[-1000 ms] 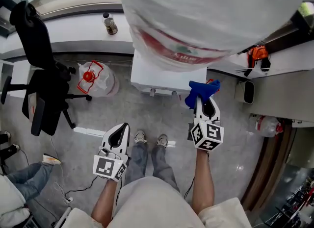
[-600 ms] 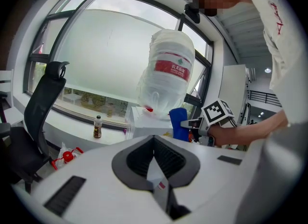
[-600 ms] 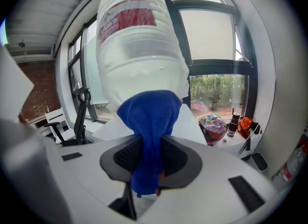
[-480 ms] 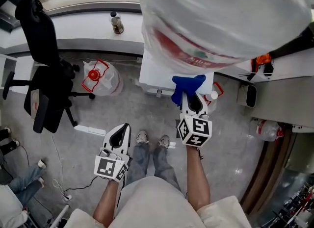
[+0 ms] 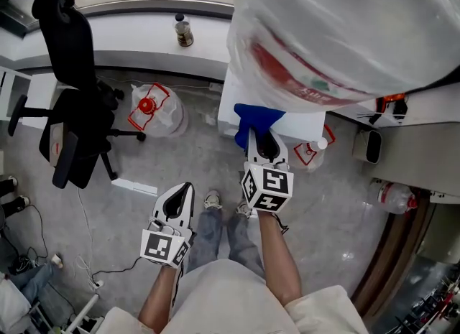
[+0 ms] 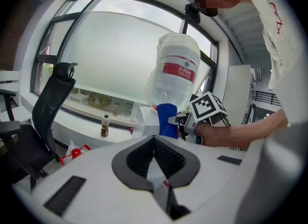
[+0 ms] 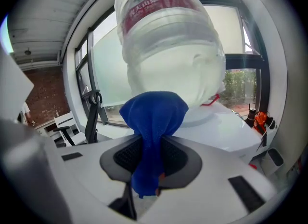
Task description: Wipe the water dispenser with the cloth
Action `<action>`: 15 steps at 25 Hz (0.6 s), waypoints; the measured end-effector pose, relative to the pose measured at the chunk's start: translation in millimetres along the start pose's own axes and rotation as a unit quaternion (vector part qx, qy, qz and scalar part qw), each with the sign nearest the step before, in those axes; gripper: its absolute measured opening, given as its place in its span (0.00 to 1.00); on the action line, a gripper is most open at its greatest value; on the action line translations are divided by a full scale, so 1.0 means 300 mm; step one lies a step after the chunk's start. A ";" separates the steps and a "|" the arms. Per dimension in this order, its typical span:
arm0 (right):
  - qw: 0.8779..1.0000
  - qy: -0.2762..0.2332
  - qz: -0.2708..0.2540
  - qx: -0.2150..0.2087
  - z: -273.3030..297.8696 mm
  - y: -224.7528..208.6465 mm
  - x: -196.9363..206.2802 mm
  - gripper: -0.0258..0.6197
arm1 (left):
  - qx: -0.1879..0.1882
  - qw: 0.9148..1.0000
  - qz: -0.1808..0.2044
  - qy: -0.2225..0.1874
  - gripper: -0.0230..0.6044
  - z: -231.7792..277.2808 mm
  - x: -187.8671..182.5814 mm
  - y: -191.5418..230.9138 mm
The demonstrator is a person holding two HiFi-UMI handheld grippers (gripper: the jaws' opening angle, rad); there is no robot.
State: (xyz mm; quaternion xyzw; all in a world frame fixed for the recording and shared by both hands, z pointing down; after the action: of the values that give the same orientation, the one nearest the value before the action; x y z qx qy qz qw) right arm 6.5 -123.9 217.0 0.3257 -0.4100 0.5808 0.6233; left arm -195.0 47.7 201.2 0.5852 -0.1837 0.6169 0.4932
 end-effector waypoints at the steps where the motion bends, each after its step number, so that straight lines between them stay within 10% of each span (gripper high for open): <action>1: 1.000 -0.001 -0.002 -0.006 0.001 0.019 0.001 0.21 | 0.000 1.000 0.001 0.001 0.05 -0.006 -0.002 0.003; 15: 0.995 -0.016 -0.061 -0.071 0.015 0.263 0.081 0.21 | -0.022 1.000 0.000 0.011 0.05 -0.117 0.021 0.058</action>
State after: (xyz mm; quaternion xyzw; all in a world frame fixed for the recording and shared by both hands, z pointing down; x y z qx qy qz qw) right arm -72.6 -107.8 235.2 0.3147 -0.4394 0.5056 0.6724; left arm -227.3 70.8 204.3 0.5674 -0.1921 0.6188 0.5082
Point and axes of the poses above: the fingertips, and each gripper's own axes: z forward along the fingers, y to its left, x out of its underside, the point moved 9 cm from there along -z, backward along the fingers, and after that the axes turned 14 degrees about x, right-handed, at the moved point
